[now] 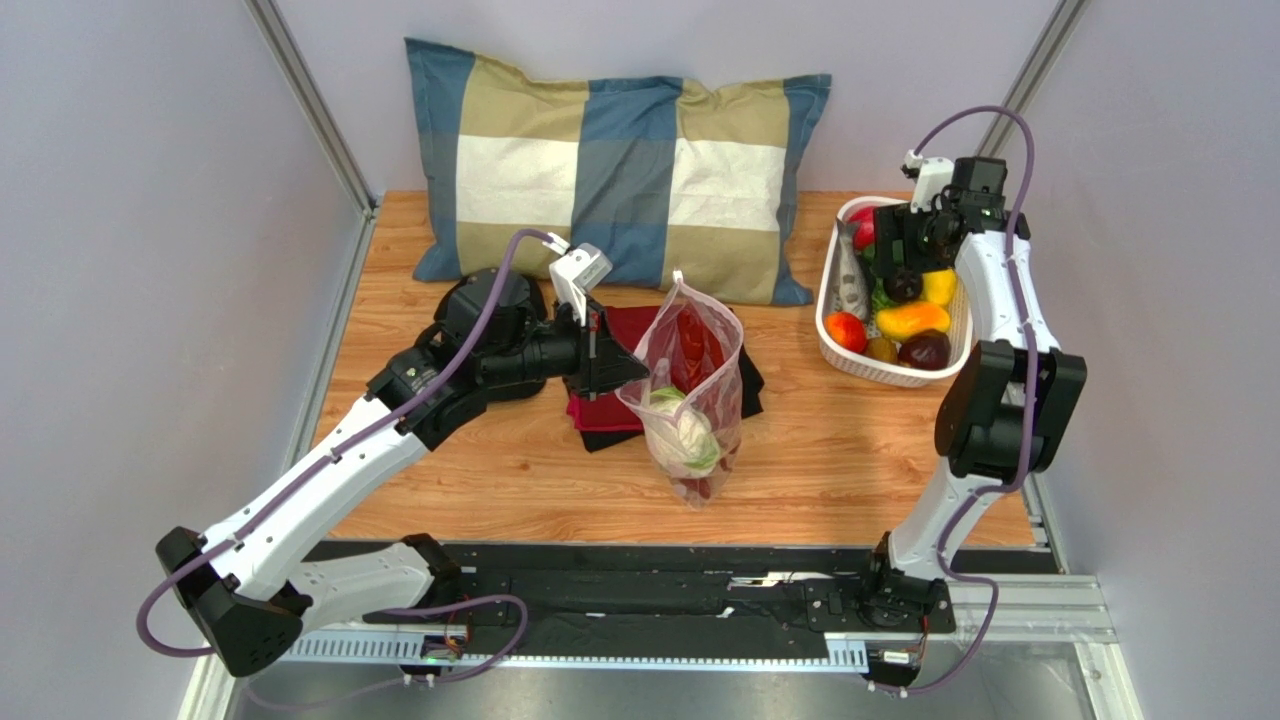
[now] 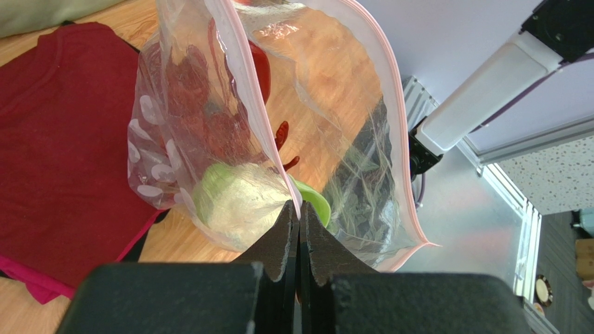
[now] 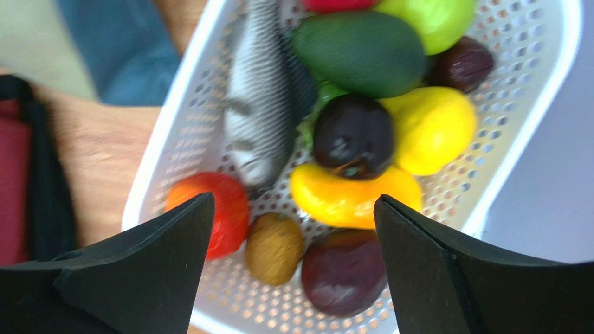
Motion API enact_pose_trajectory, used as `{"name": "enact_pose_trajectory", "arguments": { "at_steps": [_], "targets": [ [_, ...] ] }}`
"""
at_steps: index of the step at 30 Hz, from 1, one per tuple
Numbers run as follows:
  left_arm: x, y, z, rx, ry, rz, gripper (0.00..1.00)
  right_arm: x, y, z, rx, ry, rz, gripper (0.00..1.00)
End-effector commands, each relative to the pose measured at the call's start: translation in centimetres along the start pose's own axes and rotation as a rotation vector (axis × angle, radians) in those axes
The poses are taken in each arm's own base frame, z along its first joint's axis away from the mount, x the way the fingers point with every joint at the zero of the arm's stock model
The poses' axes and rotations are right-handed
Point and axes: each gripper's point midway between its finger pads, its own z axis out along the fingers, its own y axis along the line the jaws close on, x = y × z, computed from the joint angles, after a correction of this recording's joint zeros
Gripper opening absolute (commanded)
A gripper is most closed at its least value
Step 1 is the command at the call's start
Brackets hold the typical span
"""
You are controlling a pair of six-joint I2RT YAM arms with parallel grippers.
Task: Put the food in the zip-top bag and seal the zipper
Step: Pick up the fake fruit from the bin.
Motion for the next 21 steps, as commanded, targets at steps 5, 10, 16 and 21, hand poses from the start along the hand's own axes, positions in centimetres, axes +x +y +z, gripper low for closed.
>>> {"name": "enact_pose_trajectory", "arguments": {
  "at_steps": [5,10,16,21],
  "targets": [
    [-1.6,-0.9,-0.1,0.035,-0.048,0.035,0.0,-1.4,-5.0,4.1,0.164,0.01,-0.066,0.9],
    [-1.7,-0.8,-0.2,0.03,-0.05,0.045,0.0,0.1,-5.1,6.3,0.148,0.054,-0.061,0.9],
    [-1.1,-0.4,0.1,0.022,-0.034,0.037,0.0,0.9,-4.9,7.4,0.132,0.067,-0.046,0.79],
    [-1.2,-0.4,0.1,0.022,-0.034,0.036,0.0,0.0,-5.5,6.3,0.167,0.044,-0.055,0.59]
  ]
}}
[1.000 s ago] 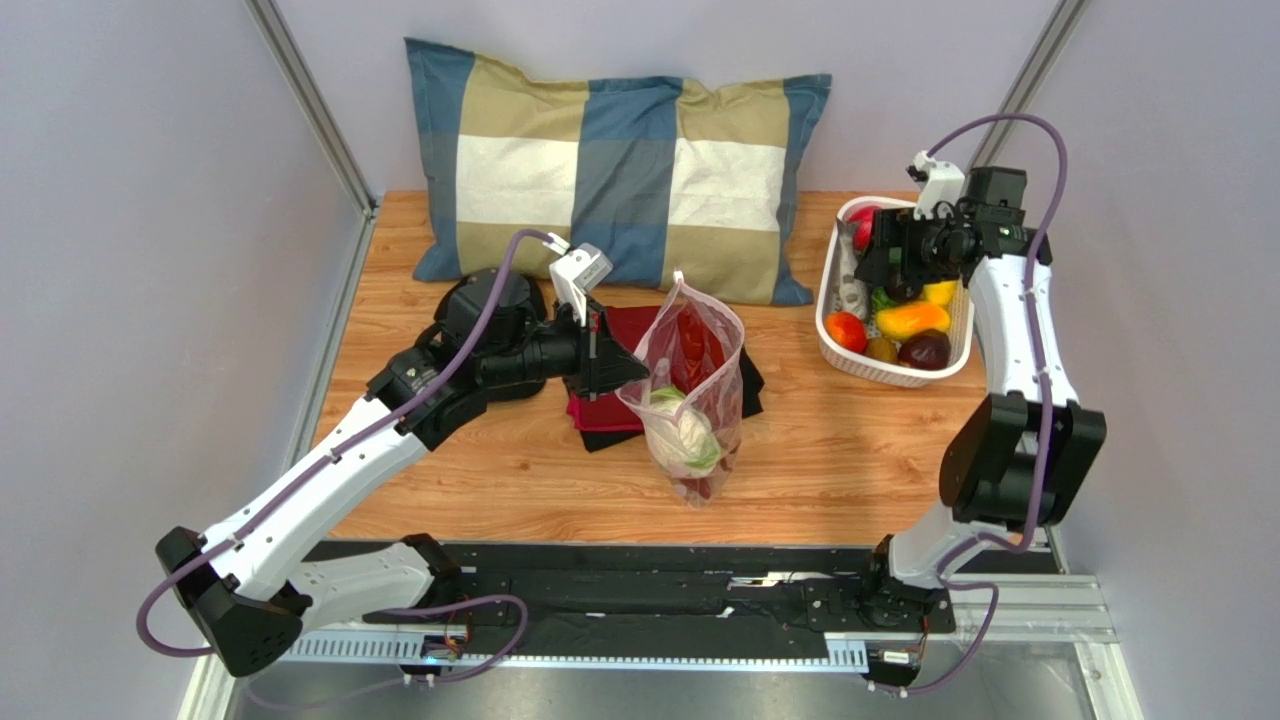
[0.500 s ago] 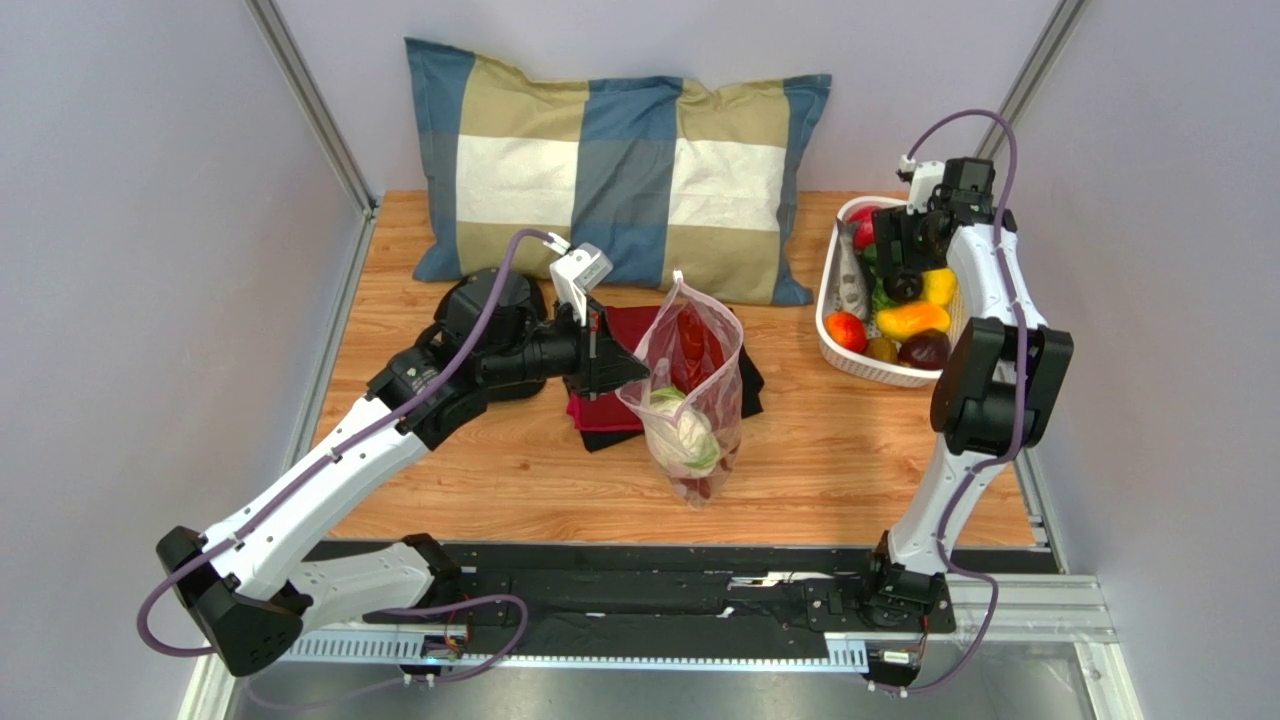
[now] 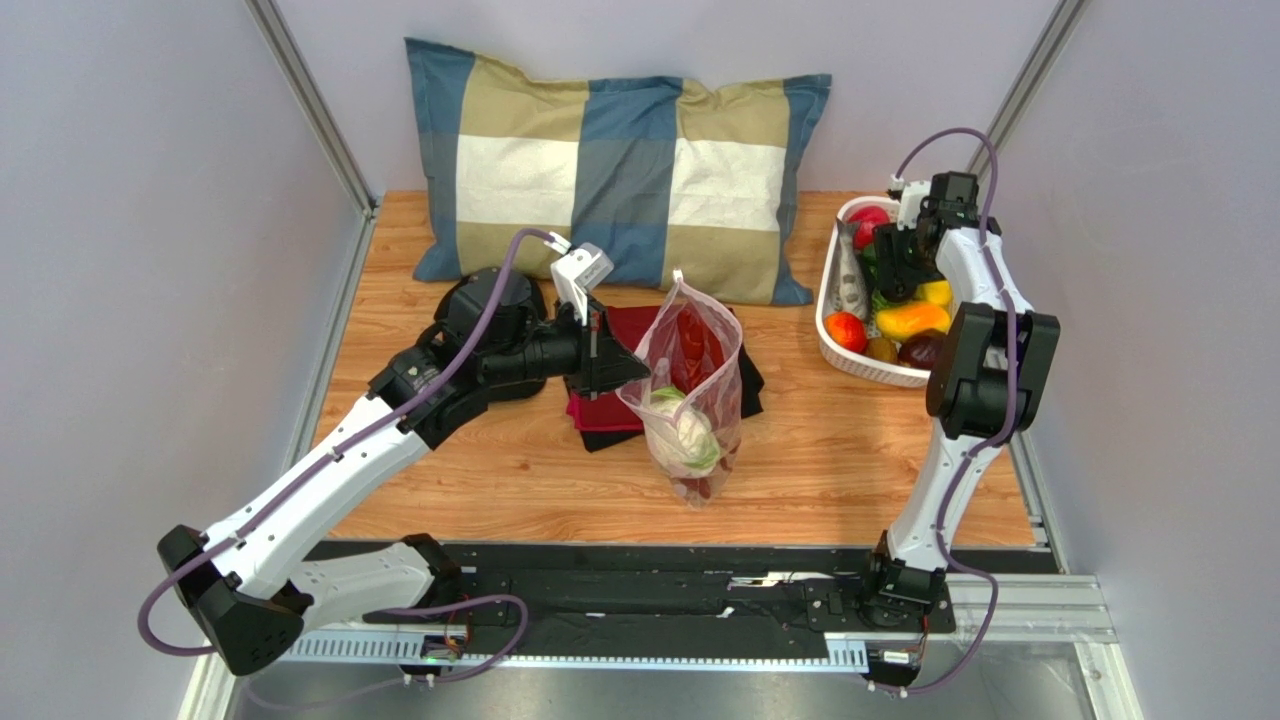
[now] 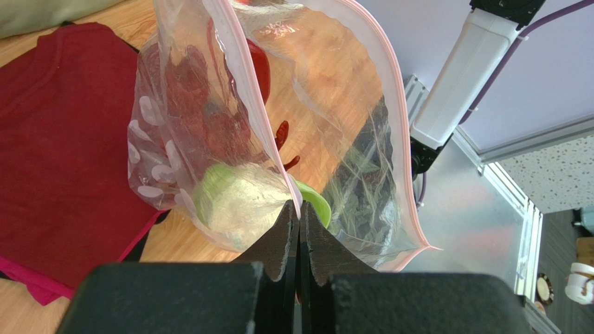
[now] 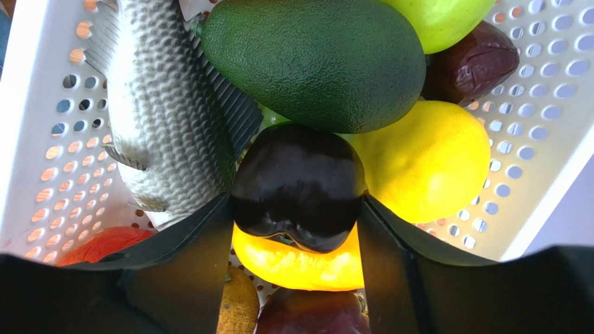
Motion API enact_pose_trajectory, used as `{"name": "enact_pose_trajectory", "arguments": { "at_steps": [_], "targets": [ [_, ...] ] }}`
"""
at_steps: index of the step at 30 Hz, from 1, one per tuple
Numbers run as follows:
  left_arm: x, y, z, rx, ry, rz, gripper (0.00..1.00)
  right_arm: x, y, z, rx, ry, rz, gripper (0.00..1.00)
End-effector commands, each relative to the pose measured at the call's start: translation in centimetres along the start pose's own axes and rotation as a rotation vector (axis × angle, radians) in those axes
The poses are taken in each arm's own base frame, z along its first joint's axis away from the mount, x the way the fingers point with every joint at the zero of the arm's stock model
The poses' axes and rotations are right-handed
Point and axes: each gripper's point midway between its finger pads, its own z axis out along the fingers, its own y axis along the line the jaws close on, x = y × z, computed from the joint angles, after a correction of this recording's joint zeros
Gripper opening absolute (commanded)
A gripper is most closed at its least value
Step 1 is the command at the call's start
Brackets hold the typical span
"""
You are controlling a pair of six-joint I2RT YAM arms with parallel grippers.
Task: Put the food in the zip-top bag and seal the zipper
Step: Pick up the fake fruit from the bin, then place the fake fruit in the zipper food storage bag.
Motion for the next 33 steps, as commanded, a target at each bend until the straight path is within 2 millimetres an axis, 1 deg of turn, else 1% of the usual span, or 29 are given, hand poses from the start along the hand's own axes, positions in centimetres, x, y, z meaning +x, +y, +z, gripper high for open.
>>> {"name": "enact_pose_trajectory", "arguments": {
  "at_steps": [1,3,4,6,7,10,11,12,13,14,15,16,17,18,19,20,21,22,23,24,25,27,28,29,30,32,33],
  "targets": [
    [-1.2,-0.5,0.0,0.022,-0.037,0.031,0.0,-3.5,-2.2,-2.4,0.075,-0.111,-0.018,0.53],
    [-1.2,-0.5,0.0,0.022,-0.037,0.032,0.0,-3.8,-2.4,-3.4,0.082,-0.128,-0.027,0.47],
    [-1.3,-0.5,0.0,0.021,-0.039,0.036,0.0,-4.5,-2.4,-5.0,0.087,-0.157,-0.029,0.41],
    [-1.3,-0.5,-0.1,0.024,-0.041,0.037,0.0,-5.1,-2.2,-6.7,0.077,-0.188,-0.039,0.37],
    [-1.1,-0.5,0.0,0.023,-0.038,0.033,0.0,-5.8,-2.1,-8.4,0.081,-0.219,-0.043,0.36],
    [-1.0,-0.5,0.1,0.028,-0.033,0.026,0.0,-6.4,-0.9,-11.2,0.036,-0.252,-0.025,0.34],
    [-1.0,-0.4,0.1,0.027,-0.032,0.027,0.0,-6.7,0.4,-13.4,-0.019,-0.273,-0.022,0.34],
    [-1.0,-0.4,0.2,0.024,-0.032,0.027,0.0,-7.3,1.2,-15.1,-0.055,-0.301,-0.016,0.34],
    [-1.0,-0.4,0.2,0.024,-0.03,0.029,0.0,-7.8,2.5,-16.9,-0.111,-0.331,0.021,0.33],
    [-0.9,-0.3,0.3,0.022,-0.027,0.026,0.0,-8.5,5.3,-20.4,-0.236,-0.396,0.014,0.33],
    [-0.8,-0.3,0.4,0.023,-0.023,0.026,0.0,-9.1,7.0,-22.9,-0.302,-0.444,0.019,0.33],
    [-0.8,-0.2,0.4,0.023,-0.018,0.022,0.0,-9.5,9.4,-25.2,-0.389,-0.48,0.037,0.33],
    [-0.7,-0.3,0.4,0.026,-0.017,0.021,0.0,-9.9,12.3,-28.0,-0.527,-0.53,0.018,0.33],
    [-0.7,-0.2,0.6,0.027,-0.014,0.017,0.0,-9.9,14.3,-32.4,-0.581,-0.611,-0.017,0.33],
    [-0.7,-0.3,0.6,0.029,-0.013,0.016,0.0,-9.5,17.0,-34.2,-0.669,-0.627,-0.042,0.33],
    [-0.8,-0.4,0.7,0.033,-0.014,0.016,0.0,-9.4,19.1,-36.9,-0.761,-0.673,-0.062,0.33],
    [-0.8,-0.4,0.8,0.035,-0.012,0.011,0.0,-8.7,20.7,-40.1,-0.809,-0.718,-0.084,0.33],
    [-1.0,-0.4,0.8,0.035,-0.015,0.012,0.0,-7.5,23.5,-41.2,-0.895,-0.706,-0.117,0.33],
    [-1.2,-0.5,0.8,0.038,-0.017,0.012,0.0,-6.9,24.8,-42.7,-0.94,-0.724,-0.138,0.33],
    [-1.2,-0.5,0.8,0.039,-0.016,0.012,0.0,-6.2,25.9,-43.5,-0.973,-0.727,-0.157,0.33],
    [-1.4,-0.7,0.8,0.043,-0.021,0.013,0.0,-4.5,27.8,-44.9,-1.031,-0.724,-0.202,0.33],
    [-1.6,-0.9,0.8,0.046,-0.022,0.014,0.0,-3.1,29.1,-44.9,-1.043,-0.697,-0.224,0.33],
    [-1.7,-0.9,0.7,0.048,-0.023,0.015,0.0,-2.1,30.2,-45.1,-1.07,-0.674,-0.252,0.33],
    [-1.8,-1.0,0.7,0.05,-0.027,0.015,0.0,-1.1,30.7,-43.9,-1.066,-0.634,-0.253,0.33],
    [-1.9,-1.0,0.6,0.051,-0.028,0.016,0.0,-0.6,30.8,-43.2,-1.053,-0.628,-0.269,0.34],
    [-1.8,-1.0,0.7,0.052,-0.026,0.015,0.0,0.6,31.5,-42.0,-1.046,-0.588,-0.288,0.36],
    [-1.8,-1.0,0.7,0.053,-0.025,0.015,0.0,0.8,31.7,-41.7,-1.041,-0.587,-0.316,0.36]
  ]
}}
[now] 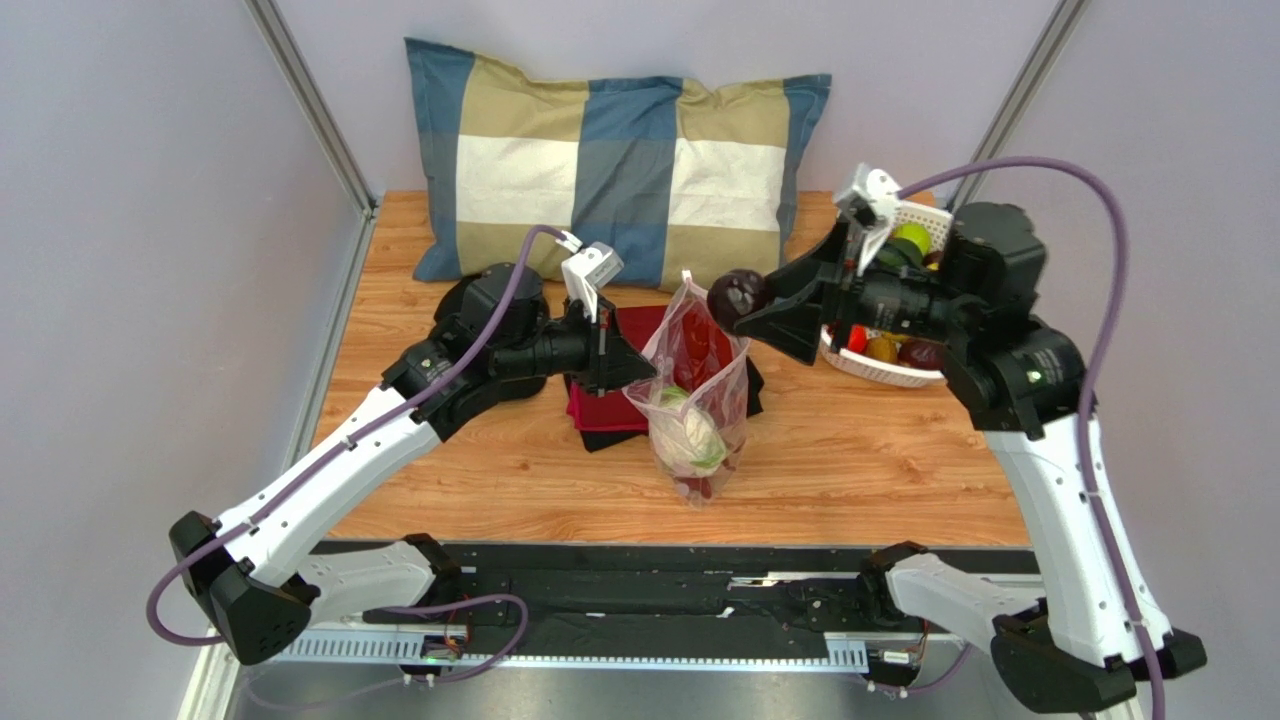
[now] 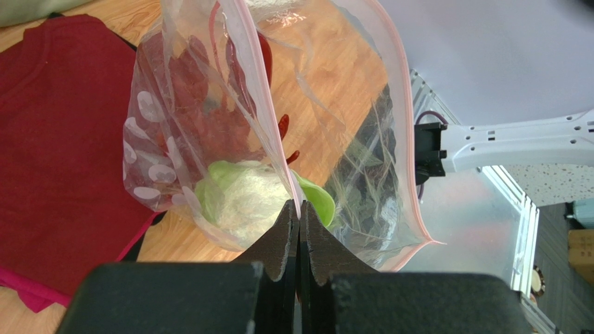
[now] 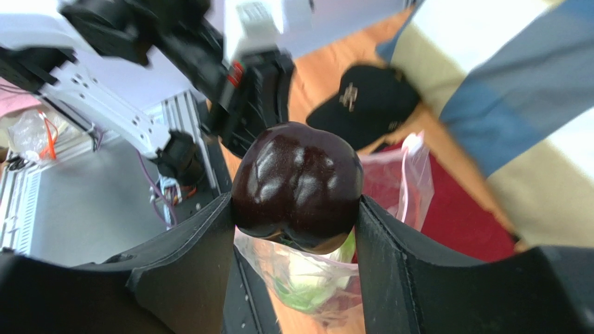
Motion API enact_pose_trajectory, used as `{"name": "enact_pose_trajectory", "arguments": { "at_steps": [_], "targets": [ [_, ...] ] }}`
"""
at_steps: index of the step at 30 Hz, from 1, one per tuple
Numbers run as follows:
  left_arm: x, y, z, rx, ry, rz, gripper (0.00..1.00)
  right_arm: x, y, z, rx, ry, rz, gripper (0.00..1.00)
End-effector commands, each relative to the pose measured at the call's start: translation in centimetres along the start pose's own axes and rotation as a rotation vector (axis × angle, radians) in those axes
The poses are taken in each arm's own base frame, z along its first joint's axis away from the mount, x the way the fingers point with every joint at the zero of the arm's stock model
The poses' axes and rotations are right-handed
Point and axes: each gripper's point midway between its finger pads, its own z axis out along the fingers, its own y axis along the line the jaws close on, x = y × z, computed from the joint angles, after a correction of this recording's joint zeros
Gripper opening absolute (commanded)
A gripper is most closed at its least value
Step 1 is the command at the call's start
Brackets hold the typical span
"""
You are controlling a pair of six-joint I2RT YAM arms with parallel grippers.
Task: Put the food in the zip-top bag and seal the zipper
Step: Place the fake fruit in the zipper food storage bag.
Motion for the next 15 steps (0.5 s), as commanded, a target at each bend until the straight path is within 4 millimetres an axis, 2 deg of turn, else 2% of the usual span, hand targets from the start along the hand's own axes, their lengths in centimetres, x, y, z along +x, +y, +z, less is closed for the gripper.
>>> {"name": "enact_pose_trajectory", "arguments": {
  "at_steps": [1,4,5,6,7,10,12,15],
  "targets": [
    [-2.1,-1.5,-0.5,0.046,-0.052,0.027,0.0,4.9,-1.7,2.2,0.012,0.137,0.06,0.36],
    [-2.1,-1.5,-0.4,0.05,-0.05,0.027,0.0,5.2,-1.5,3.3,-0.014,0.155,0.052,0.36],
    [-2.1,-1.5,-0.3,0.051,-0.051,0.027,0.0,5.2,-1.8,3.6,-0.002,0.161,0.045,0.4],
    [-2.1,-1.5,-0.3,0.049,-0.051,0.027,0.0,5.5,-2.0,4.0,-0.002,0.174,0.044,0.49],
    [-2.2,-1.5,-0.3,0.048,-0.054,0.028,0.0,5.6,-2.0,4.2,-0.002,0.179,0.033,0.69],
    [-2.2,-1.5,-0.4,0.049,-0.055,0.031,0.0,5.1,-2.6,4.3,0.031,0.176,0.025,0.99],
    [-2.2,-1.6,-0.5,0.051,-0.056,0.033,0.0,4.6,-3.9,4.2,0.085,0.163,0.027,1.0],
    [-2.1,-1.6,-0.5,0.053,-0.052,0.03,0.0,3.8,-8.0,2.8,0.178,0.125,0.102,1.0]
  ]
}}
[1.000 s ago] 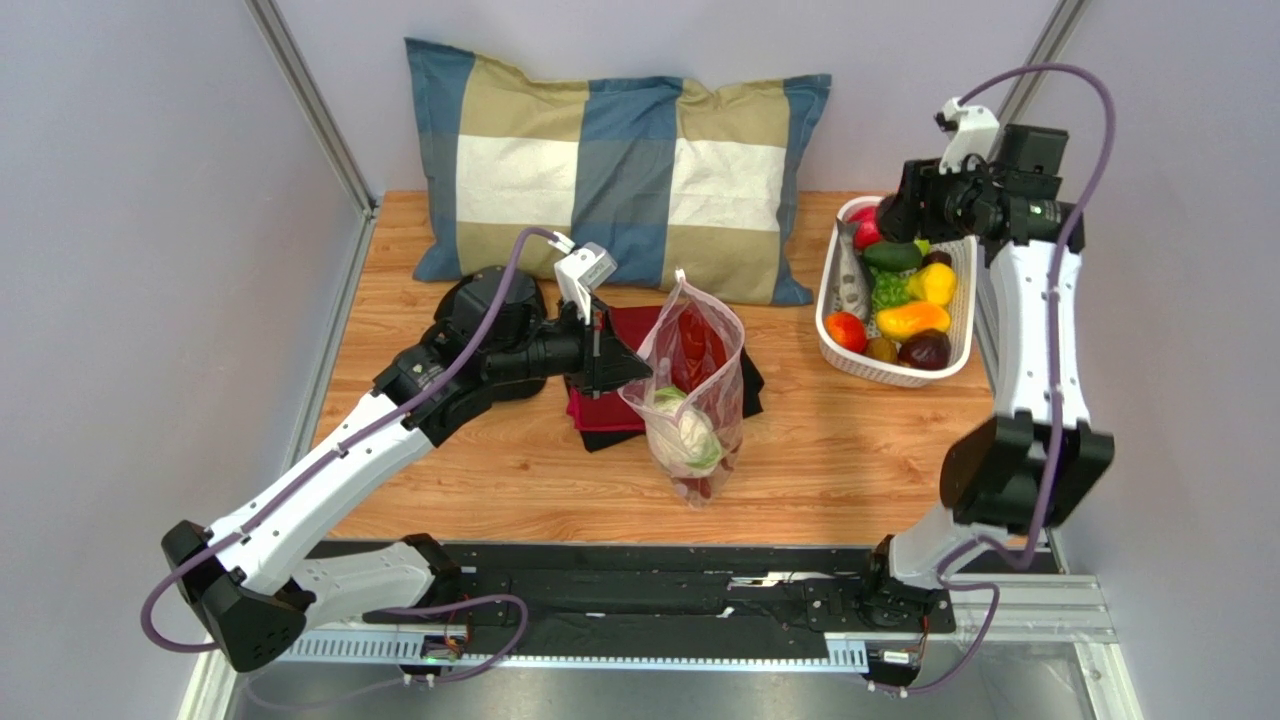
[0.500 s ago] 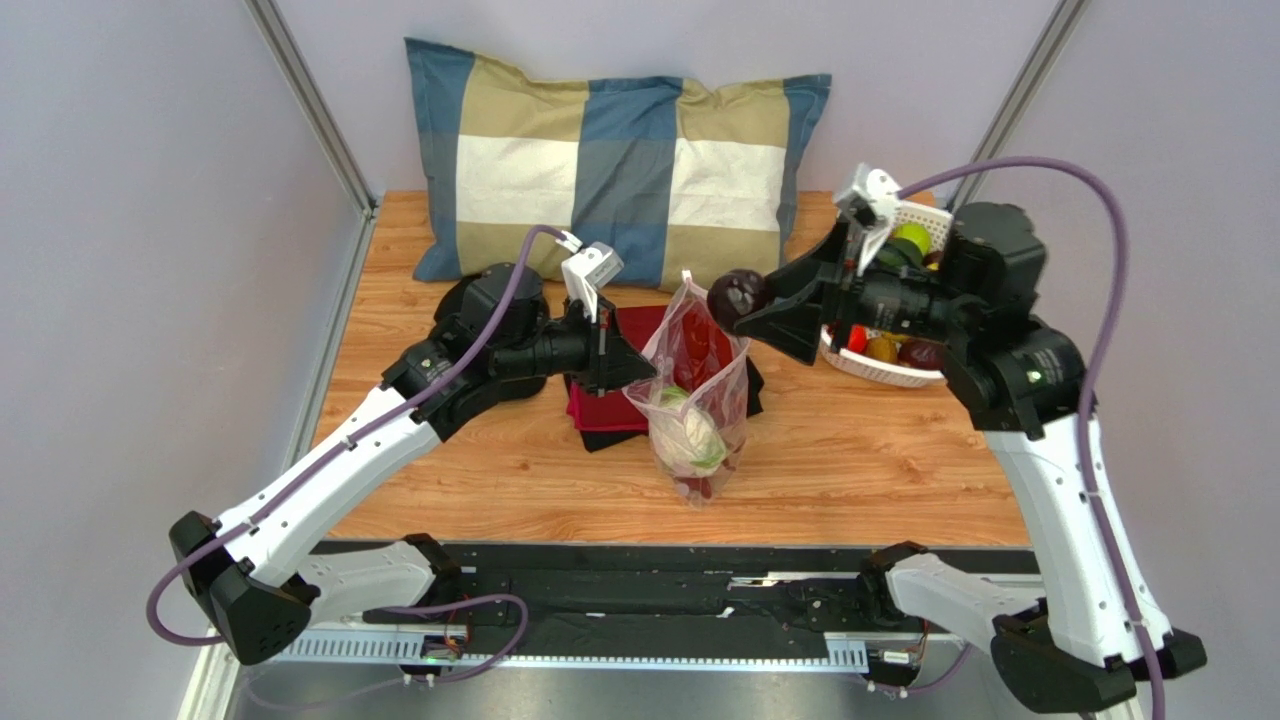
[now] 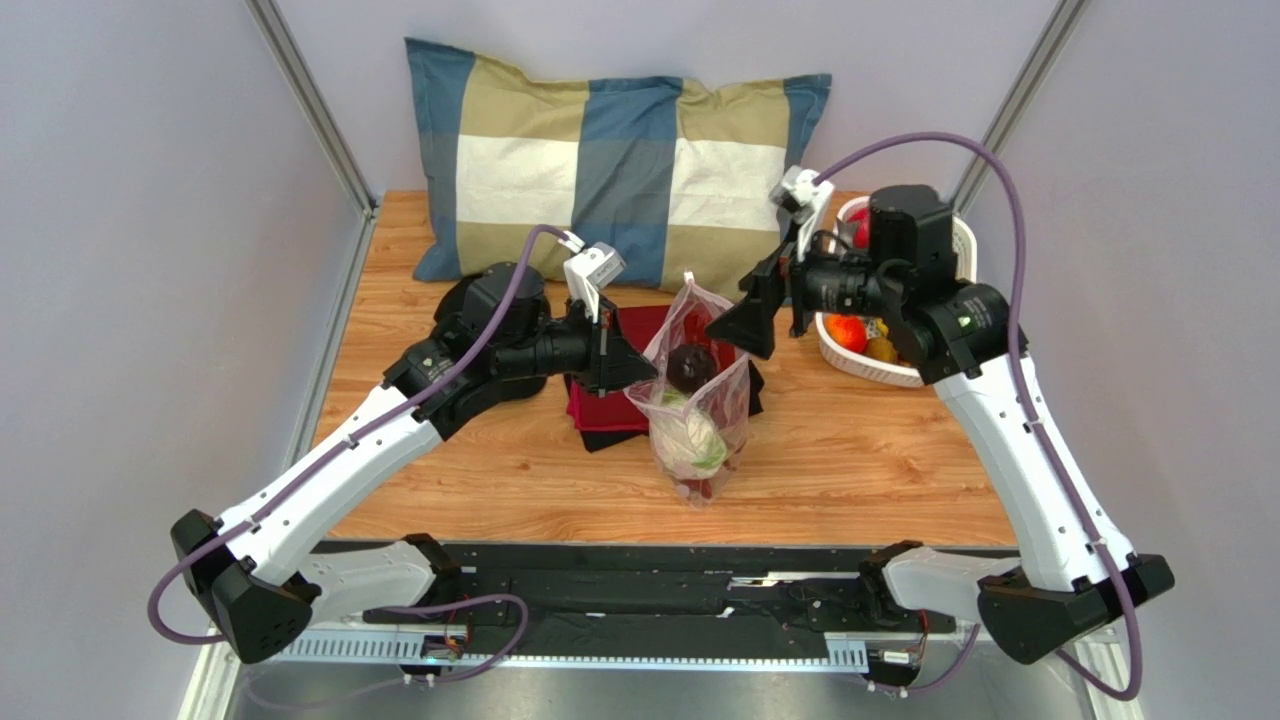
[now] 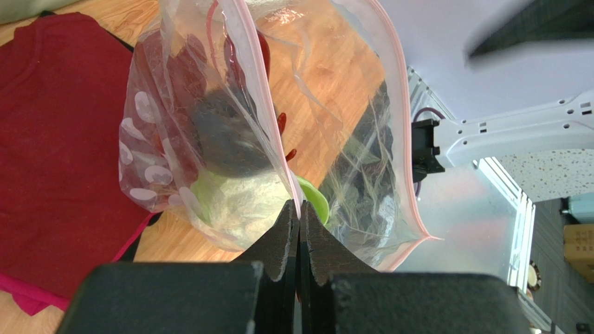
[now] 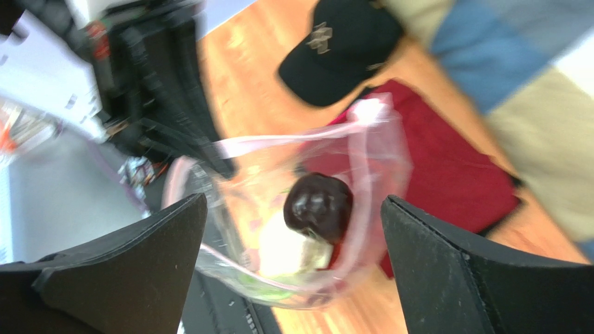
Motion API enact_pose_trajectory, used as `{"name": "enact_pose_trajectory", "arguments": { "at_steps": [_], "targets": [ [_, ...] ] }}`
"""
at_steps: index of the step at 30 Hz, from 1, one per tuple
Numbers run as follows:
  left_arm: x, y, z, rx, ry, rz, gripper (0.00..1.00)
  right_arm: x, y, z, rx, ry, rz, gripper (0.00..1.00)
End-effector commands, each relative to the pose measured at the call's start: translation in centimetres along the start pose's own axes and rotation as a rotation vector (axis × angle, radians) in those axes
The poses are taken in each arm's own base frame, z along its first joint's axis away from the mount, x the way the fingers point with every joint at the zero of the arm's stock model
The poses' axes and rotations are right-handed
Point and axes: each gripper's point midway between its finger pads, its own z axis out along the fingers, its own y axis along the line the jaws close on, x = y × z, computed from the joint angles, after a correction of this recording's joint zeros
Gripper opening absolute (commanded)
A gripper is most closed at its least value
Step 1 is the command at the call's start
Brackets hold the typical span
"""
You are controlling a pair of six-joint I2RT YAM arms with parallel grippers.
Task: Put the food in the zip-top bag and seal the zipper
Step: Place the fake fruit in the zipper food storage bag, then pick up the fake vegetable from the bin.
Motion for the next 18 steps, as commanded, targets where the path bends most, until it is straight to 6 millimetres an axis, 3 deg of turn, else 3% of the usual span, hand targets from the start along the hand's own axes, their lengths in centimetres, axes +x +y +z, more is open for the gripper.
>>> {"name": "enact_pose_trajectory", "arguments": {
  "at_steps": [1,3,4,5,6,7,10,14,16,18],
  "targets": [
    [-2.0,-1.4,-0.6,0.04,-0.058,0.033,0.0,-2.9,-7.7,-2.9,0.198,-0.104,0.072,1.0],
    [-2.1,-1.5,-0.6,0.042,-0.06,0.036,0.0,-2.7,-12.0,-3.9,0.287,-0.113,0.099,0.98],
    [-2.1,-1.4,-0.6,0.038,-0.062,0.036,0.0,-1.6,-16.6,-4.8,0.399,-0.092,0.134,0.98],
    [-2.1,-1.4,-0.6,0.038,-0.062,0.036,0.0,-1.4,-18.6,-5.4,0.448,-0.075,0.1,0.98],
    [-2.2,-1.3,-0.6,0.036,-0.065,0.037,0.0,-0.8,-21.6,-7.2,0.531,-0.067,0.1,0.98],
    [-2.1,-1.4,-0.7,0.037,-0.065,0.037,0.0,1.0,-24.8,-7.2,0.59,-0.015,0.119,0.98],
    [-1.9,-1.2,-0.6,0.036,-0.061,0.038,0.0,2.3,-30.2,-9.4,0.7,0.065,0.014,0.98],
    [-1.6,-1.0,-0.7,0.029,-0.057,0.039,0.0,5.9,-37.2,-10.9,0.793,0.269,-0.173,1.0],
    [-1.5,-1.0,-0.6,0.032,-0.052,0.043,0.0,6.9,-39.8,-12.2,0.838,0.362,-0.303,1.0],
    [-1.5,-1.0,-0.5,0.033,-0.05,0.043,0.0,8.7,-41.8,-12.1,0.829,0.43,-0.356,1.0]
  ]
}}
